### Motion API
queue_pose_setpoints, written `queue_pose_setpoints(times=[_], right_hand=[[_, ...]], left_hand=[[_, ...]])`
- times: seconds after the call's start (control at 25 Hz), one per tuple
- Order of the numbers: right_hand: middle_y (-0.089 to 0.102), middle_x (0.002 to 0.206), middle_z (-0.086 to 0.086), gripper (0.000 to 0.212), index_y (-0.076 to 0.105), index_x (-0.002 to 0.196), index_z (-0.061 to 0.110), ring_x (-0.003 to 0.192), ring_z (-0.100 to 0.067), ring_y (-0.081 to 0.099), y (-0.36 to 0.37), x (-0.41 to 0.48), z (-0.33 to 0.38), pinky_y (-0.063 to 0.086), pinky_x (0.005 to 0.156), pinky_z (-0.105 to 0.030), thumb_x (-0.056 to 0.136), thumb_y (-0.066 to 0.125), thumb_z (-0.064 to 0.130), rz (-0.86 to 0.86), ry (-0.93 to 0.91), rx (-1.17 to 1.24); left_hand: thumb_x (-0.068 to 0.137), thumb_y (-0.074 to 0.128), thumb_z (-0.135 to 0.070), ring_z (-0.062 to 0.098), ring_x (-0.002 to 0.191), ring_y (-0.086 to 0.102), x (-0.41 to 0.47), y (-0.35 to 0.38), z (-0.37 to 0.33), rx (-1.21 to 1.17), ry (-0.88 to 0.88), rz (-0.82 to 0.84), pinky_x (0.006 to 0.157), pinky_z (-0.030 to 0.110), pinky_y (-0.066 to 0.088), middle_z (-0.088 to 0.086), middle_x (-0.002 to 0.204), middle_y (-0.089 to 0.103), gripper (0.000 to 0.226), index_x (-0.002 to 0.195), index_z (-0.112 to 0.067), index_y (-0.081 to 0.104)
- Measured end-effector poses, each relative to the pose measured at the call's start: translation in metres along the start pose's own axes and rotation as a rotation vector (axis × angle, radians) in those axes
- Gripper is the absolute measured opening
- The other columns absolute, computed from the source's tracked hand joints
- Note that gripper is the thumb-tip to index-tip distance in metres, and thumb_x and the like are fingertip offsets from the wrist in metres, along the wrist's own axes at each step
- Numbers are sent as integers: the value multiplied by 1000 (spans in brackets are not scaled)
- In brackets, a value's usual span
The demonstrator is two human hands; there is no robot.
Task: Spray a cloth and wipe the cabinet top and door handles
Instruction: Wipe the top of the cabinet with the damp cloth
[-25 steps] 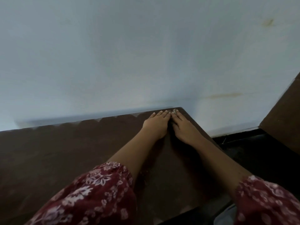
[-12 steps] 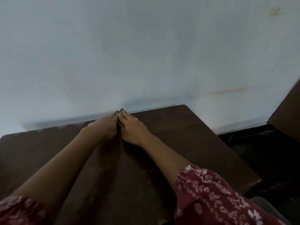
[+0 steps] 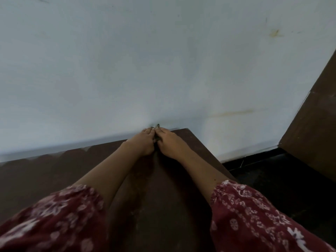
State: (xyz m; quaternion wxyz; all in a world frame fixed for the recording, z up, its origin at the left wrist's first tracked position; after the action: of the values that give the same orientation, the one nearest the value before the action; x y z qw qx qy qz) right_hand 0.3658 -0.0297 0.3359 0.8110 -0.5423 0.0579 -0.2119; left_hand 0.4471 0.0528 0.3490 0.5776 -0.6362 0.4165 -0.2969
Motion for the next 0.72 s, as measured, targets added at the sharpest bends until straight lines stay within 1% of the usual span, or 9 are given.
queue_pose_setpoints(times=[0.08, 0.2, 0.32, 0.44, 0.72], right_hand=[[32, 151, -11, 49, 32, 141, 12, 134, -31, 35, -11, 2, -31, 33, 110, -41, 92, 36, 15, -51, 61, -21], [38, 147, -12, 46, 37, 139, 11, 130, -30, 41, -24, -4, -62, 34, 106, -35, 92, 37, 14, -99, 139, -52], [39, 146, -13, 46, 37, 138, 11, 128, -32, 42, -29, -18, -68, 35, 104, -38, 93, 35, 15, -119, 201, -9], [37, 147, -13, 47, 34, 140, 12, 127, -33, 42, -30, -49, -63, 36, 105, -42, 93, 35, 15, -159, 248, 10], [34, 149, -11, 50, 32, 142, 13, 128, -31, 42, -45, -158, -48, 38, 104, -41, 92, 38, 13, -194, 274, 11]], left_hand=[[101, 26, -19, 22, 148, 1, 21, 0, -28, -21, 39, -4, 119, 30, 4, 12, 160, -1, 57, 149, -4, 0], [99, 29, -14, 23, 148, 1, 43, 5, -62, -22, 86, 2, 121, 33, 5, 12, 160, 0, 59, 149, -3, 1], [97, 31, -9, 23, 148, 2, 43, 8, -79, -31, 121, 19, 122, 35, 7, 12, 160, 1, 60, 149, -4, 2], [95, 31, -7, 20, 148, 2, 23, 11, -91, -59, 153, 34, 122, 36, 5, 8, 161, 1, 62, 150, -8, 3], [95, 30, -3, 22, 148, 1, -61, 25, -140, -115, 248, 71, 119, 37, 2, 6, 161, 1, 61, 150, -10, 5]])
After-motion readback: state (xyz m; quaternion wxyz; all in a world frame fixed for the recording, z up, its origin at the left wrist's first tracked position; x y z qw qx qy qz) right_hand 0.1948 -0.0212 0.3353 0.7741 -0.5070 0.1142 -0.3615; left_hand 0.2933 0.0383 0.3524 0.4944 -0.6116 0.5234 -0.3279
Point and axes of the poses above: each hand's wrist, its own x-axis towards the middle knuckle, its own y-axis out of the palm, z = x × y, the point moved 1 cm from there along x, towards the middle knuckle
